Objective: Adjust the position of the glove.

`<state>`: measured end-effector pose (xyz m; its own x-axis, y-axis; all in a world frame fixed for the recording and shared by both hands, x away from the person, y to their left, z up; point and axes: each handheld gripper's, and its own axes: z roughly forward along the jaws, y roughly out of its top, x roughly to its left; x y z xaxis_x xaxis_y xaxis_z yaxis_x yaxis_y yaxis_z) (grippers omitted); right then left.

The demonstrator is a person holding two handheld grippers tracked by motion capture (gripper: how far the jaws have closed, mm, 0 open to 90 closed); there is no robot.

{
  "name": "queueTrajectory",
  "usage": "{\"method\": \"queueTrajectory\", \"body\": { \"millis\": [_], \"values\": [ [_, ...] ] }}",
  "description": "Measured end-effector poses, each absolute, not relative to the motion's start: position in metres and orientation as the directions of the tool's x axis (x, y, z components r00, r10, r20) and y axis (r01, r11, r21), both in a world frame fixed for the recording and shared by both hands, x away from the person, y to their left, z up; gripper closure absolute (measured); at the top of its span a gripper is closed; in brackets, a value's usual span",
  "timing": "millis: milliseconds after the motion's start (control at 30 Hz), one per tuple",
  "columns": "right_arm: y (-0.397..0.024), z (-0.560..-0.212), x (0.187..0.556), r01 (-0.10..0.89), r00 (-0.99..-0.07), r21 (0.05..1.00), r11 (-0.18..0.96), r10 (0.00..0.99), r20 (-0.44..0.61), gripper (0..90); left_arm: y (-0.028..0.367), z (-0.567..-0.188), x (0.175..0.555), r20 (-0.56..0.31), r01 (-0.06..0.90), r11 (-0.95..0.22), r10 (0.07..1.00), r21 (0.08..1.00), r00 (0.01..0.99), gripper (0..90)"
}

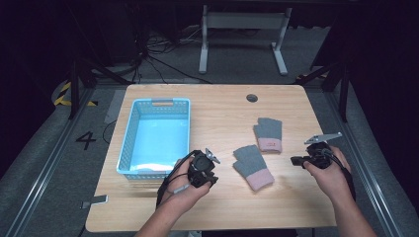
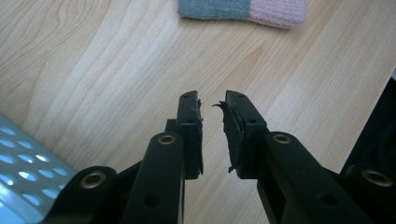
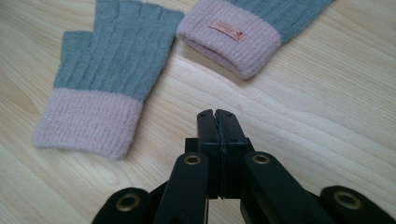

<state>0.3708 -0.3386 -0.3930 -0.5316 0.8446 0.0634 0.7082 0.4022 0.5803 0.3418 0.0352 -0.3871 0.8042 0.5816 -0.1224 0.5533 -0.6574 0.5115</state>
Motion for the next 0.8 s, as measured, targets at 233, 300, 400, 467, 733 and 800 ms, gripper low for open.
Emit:
{"method": "queueTrajectory", "body": {
  "millis": [233,300,400,467,733,800],
  "values": [
    [-0.333,-0.391,0.369,0.696,-0.559,0.595,0.402,0.824,0.097,90.0,0.041,-0.382,0.343,-0.135,0.558,-0.651,0.581,0.515,0.803,89.7],
    [-0.332,-0.391,0.369,0.695,-0.561,0.596,0.403,0.822,0.098,90.0,0.041,-0.382,0.343,-0.142,0.564,-0.647,0.584,0.513,0.799,89.8],
    [-0.325,-0.391,0.372,0.683,-0.583,0.602,0.414,0.806,0.107,90.0,0.043,-0.381,0.344,-0.145,0.565,-0.648,0.583,0.510,0.799,90.0],
    [-0.318,-0.391,0.373,0.673,-0.601,0.601,0.431,0.792,0.105,90.0,0.043,-0.381,0.343,-0.151,0.565,-0.652,0.578,0.506,0.802,90.0],
    [-0.289,-0.391,0.380,0.644,-0.660,0.609,0.463,0.739,0.136,90.0,0.044,-0.382,0.345,-0.180,0.571,-0.649,0.568,0.503,0.803,89.8],
    [-0.279,-0.393,0.382,0.630,-0.681,0.612,0.478,0.718,0.140,90.0,0.044,-0.382,0.345,-0.177,0.566,-0.651,0.564,0.506,0.807,89.6]
  ]
}}
